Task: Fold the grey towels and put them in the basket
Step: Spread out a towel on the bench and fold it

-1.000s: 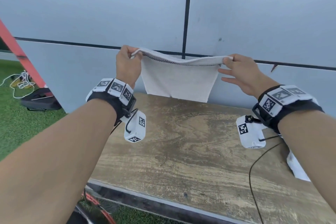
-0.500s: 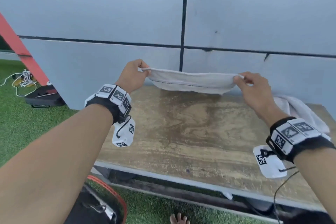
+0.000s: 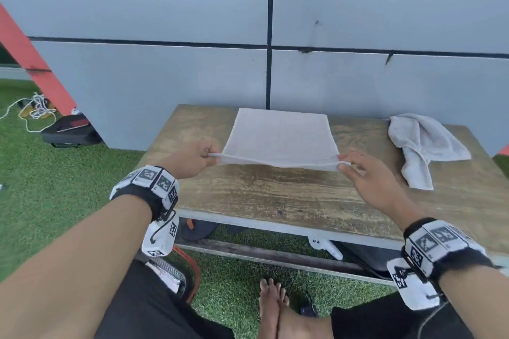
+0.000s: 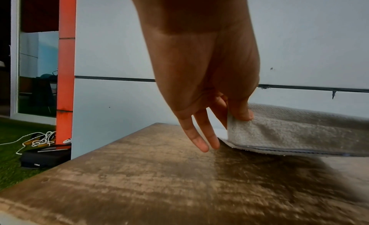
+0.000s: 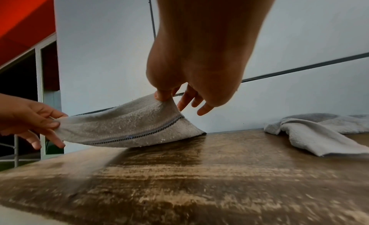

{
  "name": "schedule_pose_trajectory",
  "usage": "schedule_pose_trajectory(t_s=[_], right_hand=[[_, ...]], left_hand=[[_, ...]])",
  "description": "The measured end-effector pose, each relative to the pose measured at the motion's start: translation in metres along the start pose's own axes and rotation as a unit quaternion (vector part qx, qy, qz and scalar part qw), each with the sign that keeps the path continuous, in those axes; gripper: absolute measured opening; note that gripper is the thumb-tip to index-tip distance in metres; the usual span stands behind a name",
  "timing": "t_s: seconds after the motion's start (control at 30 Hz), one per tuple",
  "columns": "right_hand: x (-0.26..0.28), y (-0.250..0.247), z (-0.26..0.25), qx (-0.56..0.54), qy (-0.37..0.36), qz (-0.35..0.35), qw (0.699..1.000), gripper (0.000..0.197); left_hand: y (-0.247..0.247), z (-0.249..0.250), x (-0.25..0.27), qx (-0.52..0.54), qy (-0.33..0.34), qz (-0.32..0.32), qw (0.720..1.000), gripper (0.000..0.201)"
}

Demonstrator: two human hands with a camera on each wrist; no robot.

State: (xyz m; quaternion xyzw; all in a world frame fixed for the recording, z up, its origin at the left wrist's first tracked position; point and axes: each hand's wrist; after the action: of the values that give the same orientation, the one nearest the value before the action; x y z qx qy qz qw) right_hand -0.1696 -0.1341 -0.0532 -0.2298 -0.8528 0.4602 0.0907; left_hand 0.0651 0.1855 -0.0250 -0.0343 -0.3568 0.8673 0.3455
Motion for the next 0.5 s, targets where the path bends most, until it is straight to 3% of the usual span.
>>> schedule_pose_trajectory(t_s=[0.13,0.5], right_hand=[[0.016,0.000,0.007,0.001,-0.021,-0.011,1.000,0.025],[0.034,-0.002,0.016,-0.014,-0.021,0.011,1.000,0.024]], left_hand=[[0.009,-0.004,0.017,0.012,0.003,-0.012,1.000,0.025],[0.024,-0.010,0.041,0.067,0.024,0.037,0.997,0.006]])
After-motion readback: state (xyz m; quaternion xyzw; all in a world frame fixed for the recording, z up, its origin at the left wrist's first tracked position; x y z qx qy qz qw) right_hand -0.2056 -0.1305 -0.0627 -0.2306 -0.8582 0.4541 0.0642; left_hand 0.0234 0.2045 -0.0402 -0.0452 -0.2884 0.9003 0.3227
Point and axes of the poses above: each hand's wrist, its own x-axis away from the middle knuckle, its own y-axis out of the palm, z = x × y, and after that the axes turned 13 degrees about x, right-handed
